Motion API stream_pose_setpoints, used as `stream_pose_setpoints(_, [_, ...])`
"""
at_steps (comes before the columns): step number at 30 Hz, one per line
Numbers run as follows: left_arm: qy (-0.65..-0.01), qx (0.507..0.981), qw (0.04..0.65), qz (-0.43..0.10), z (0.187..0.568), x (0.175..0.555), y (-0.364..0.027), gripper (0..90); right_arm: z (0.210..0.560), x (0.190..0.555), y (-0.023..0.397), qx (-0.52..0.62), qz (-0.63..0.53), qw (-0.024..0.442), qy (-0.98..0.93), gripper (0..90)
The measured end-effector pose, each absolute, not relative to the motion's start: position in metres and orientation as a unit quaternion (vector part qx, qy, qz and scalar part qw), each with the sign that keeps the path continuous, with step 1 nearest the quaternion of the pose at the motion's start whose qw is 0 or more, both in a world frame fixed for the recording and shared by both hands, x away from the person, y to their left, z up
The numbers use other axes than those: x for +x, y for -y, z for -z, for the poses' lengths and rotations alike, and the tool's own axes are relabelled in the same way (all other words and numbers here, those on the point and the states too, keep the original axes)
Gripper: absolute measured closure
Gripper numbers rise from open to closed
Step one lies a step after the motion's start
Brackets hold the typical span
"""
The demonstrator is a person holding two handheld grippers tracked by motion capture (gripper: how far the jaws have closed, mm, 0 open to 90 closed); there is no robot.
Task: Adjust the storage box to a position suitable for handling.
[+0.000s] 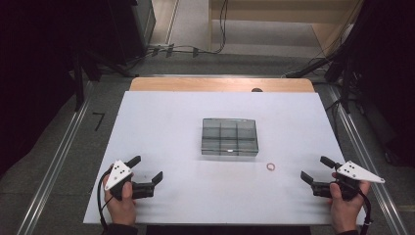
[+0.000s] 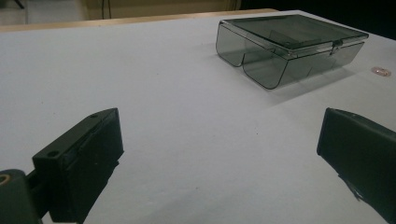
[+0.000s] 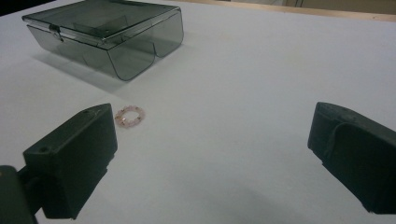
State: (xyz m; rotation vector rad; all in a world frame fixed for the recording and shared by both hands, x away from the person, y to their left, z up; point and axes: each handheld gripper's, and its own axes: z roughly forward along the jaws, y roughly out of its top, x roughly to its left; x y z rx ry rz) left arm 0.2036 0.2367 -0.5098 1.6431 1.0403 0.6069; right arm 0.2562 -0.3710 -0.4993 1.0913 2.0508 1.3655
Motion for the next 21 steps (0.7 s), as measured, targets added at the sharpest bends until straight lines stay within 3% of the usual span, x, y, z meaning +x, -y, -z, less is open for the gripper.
stream_pose_setpoints(21, [-0.435, 0.689, 0.521, -0.255, 0.511, 0.204, -0.235, 0.0, 0.471, 0.298, 0.334, 0.373, -0.483, 0.190, -0.769, 1.4])
